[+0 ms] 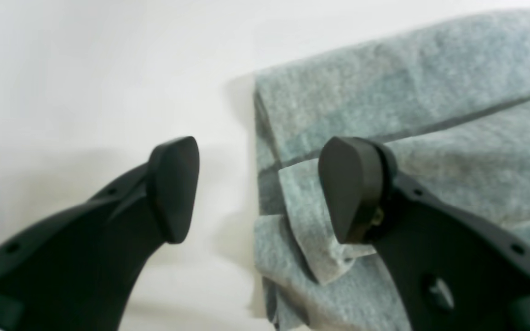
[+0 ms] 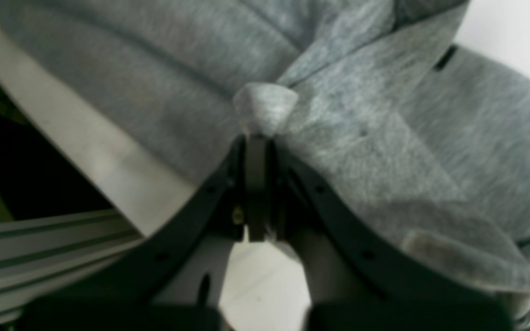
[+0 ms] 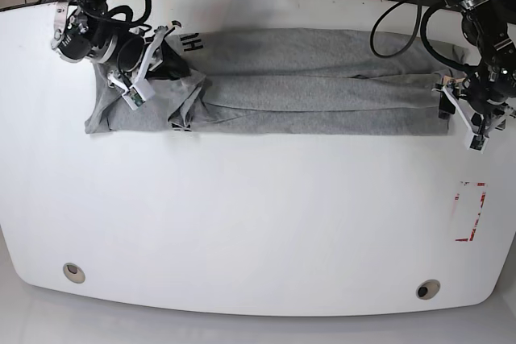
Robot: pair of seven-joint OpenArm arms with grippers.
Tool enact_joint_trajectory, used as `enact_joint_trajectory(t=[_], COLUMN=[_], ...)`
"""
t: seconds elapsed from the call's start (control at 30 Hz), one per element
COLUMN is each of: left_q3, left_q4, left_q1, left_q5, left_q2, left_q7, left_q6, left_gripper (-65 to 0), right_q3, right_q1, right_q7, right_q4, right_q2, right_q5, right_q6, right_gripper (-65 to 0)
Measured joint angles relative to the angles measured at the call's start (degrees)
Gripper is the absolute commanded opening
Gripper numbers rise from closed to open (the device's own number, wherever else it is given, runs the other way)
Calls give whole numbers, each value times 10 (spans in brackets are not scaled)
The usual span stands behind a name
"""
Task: Layout the t-shirt on the table in an organized manner, then fold the t-shirt properly
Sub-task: 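Pinch the sleeve with the right gripper and tuck it onto the shirt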
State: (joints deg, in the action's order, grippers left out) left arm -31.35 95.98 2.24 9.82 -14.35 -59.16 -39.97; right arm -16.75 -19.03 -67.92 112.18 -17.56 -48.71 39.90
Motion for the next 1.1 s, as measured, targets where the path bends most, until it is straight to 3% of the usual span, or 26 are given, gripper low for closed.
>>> enact_joint_trajectory(t=[0.1, 0.2, 0.3, 0.4, 0.6, 0.7, 0.93, 1.1], left_q3=[0, 0, 0, 0, 1, 1, 1, 1], left_q4=[0, 0, 0, 0, 0, 0, 0, 0], left_q1=[0, 0, 0, 0, 0, 0, 0, 1], left_q5=[0, 1, 0, 0, 1, 0, 0, 0], left_q2=[0, 0, 0, 0, 0, 0, 0, 0], left_q7=[0, 0, 0, 0, 0, 0, 0, 0], left_q6=[0, 0, 0, 0, 0, 0, 0, 0], left_gripper=[-236, -236, -236, -236, -236, -236, -236, -236], right_q3=[12, 56, 102, 117, 32, -8, -23, -23], right_q1=[-12, -18, -17, -16, -13, 3, 58, 69], right_q7=[0, -3, 2, 10, 56, 65, 62, 61], right_q4=[0, -1, 0, 2, -5, -31, -112, -141], right_q2=[-26, -60, -93, -111, -106, -87, -42, -10], right_q5=[-11, -15, -58, -73, -71, -68, 25, 68], right_q6=[0, -3, -2, 2, 0, -2, -4, -5], right_gripper=[-411, -387, -384, -384, -382, -380, -377, -262])
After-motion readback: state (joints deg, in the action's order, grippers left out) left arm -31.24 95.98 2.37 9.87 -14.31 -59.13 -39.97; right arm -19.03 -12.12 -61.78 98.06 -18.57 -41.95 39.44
